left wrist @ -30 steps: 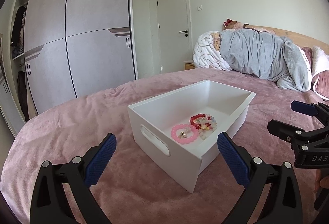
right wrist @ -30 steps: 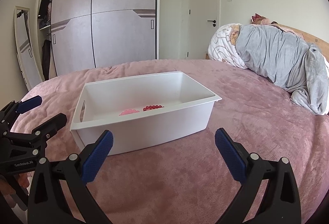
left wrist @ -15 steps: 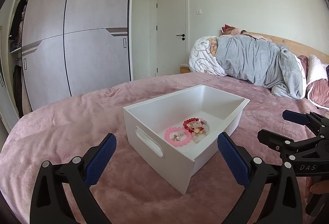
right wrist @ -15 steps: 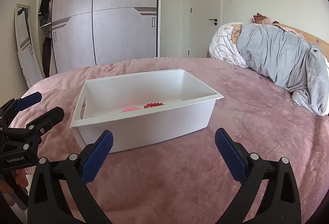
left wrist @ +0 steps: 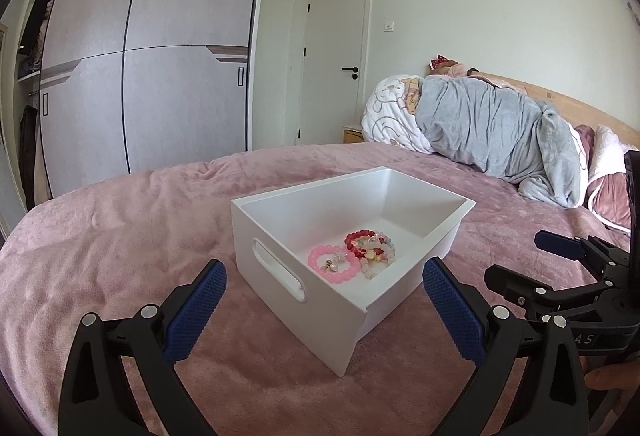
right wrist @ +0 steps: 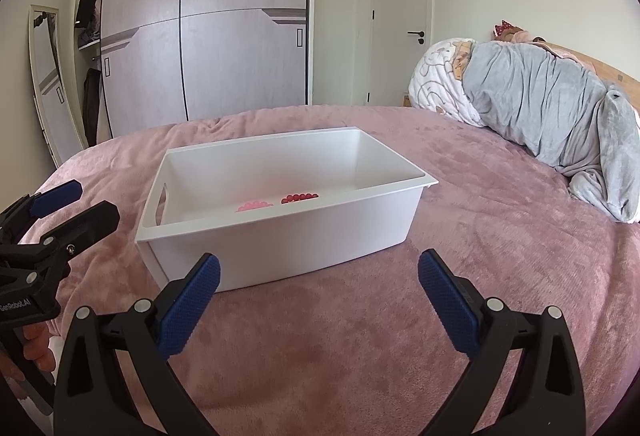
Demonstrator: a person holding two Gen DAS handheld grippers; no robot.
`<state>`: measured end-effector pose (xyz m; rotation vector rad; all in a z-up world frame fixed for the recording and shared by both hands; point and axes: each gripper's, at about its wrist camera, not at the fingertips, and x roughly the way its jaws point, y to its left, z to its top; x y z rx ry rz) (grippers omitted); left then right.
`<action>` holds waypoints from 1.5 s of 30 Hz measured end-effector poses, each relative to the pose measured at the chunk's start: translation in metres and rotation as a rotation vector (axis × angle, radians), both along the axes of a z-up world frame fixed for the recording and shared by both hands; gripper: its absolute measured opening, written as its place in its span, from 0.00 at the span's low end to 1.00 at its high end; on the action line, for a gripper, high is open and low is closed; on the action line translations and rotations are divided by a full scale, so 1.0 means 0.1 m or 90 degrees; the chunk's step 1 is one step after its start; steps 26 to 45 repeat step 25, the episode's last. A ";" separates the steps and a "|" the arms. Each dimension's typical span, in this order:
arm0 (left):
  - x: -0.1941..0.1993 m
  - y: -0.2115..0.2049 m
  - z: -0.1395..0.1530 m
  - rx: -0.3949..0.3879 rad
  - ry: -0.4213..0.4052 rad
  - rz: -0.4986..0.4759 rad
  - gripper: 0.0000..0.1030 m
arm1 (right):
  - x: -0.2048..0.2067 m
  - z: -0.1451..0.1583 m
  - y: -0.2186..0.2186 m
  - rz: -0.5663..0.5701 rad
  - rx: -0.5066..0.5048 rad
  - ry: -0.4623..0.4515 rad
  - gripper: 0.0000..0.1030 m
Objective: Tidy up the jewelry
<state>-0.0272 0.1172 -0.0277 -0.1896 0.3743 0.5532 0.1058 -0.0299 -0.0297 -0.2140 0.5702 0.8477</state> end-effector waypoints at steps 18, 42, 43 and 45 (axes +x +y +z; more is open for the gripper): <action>-0.05 -0.13 0.04 0.051 -0.021 0.016 0.97 | 0.00 -0.01 0.00 0.002 -0.004 0.004 0.95; -0.06 -0.16 0.04 0.060 -0.024 0.000 0.97 | 0.00 -0.03 0.01 0.005 -0.009 0.009 0.95; -0.06 -0.16 0.04 0.060 -0.024 0.000 0.97 | 0.00 -0.03 0.01 0.005 -0.009 0.009 0.95; -0.06 -0.16 0.04 0.060 -0.024 0.000 0.97 | 0.00 -0.03 0.01 0.005 -0.009 0.009 0.95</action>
